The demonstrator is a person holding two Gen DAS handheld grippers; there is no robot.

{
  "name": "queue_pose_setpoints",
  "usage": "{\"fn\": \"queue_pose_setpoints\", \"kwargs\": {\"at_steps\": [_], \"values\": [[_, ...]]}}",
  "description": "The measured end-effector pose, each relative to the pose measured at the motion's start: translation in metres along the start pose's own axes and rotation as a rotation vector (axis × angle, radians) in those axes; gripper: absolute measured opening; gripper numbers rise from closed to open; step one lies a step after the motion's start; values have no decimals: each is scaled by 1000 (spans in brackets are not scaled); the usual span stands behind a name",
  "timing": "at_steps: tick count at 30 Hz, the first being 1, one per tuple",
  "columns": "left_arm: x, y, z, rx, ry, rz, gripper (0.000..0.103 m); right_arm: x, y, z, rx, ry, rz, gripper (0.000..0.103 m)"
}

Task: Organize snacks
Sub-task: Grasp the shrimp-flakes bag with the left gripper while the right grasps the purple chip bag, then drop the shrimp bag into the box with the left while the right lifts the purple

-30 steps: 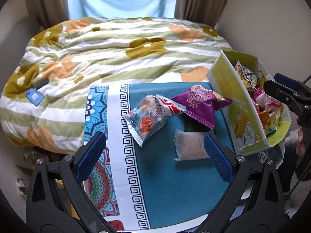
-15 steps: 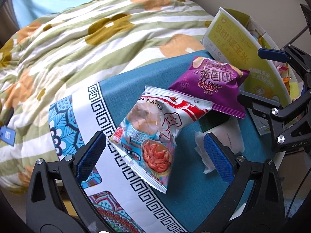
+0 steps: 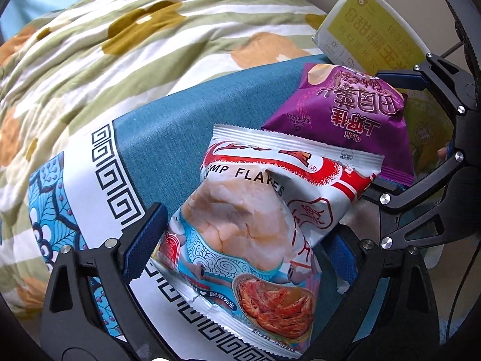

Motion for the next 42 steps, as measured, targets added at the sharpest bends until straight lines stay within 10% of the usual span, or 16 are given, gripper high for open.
{"fn": "queue_pose_setpoints", "kwargs": {"at_steps": [21,30,42], "values": [[21,6,5,2,-30,-54,73,-35,4,-6,33,56,-20,101],[34,13,14,55,-43,-73,73,-32,-3,-7,-22,39,-25,72],[93,13,2,115,-128,-131,73,25,-13,-19,-200,-84,-58,65]]}}
Point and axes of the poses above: each gripper's, at about its wrist camera, not at the fingertips, and x roughly against the way its jaws point, y to its left, z to its underside, the point moved 3 cm from there along -x, roughly the way its jaws point, and after that the axes turned 10 degrees about -y, right-handed, at the moved point
